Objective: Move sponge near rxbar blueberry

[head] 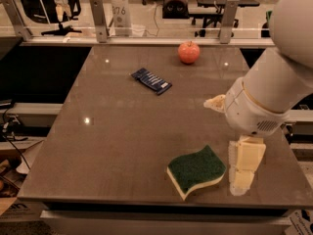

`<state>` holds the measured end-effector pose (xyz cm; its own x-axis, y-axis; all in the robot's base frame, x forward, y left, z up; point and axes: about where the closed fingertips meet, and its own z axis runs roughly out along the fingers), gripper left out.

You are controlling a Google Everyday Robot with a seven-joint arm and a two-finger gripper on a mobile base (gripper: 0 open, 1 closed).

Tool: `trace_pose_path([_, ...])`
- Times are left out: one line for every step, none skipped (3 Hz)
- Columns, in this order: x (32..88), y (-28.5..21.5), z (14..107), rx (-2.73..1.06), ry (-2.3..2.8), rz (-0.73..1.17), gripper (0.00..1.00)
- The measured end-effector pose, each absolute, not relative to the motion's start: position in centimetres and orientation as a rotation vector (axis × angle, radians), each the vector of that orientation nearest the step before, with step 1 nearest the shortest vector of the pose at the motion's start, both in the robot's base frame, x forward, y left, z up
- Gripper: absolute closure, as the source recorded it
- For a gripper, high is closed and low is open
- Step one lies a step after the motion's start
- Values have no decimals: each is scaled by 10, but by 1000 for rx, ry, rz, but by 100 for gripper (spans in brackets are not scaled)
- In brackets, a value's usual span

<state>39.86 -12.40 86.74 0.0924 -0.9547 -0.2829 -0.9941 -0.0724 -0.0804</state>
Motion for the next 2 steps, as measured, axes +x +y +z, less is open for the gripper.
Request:
trace_pose_path([392, -114, 857, -2147, 1904, 231, 0])
trace_pose_path([389, -106, 848, -2168, 1869, 247, 0])
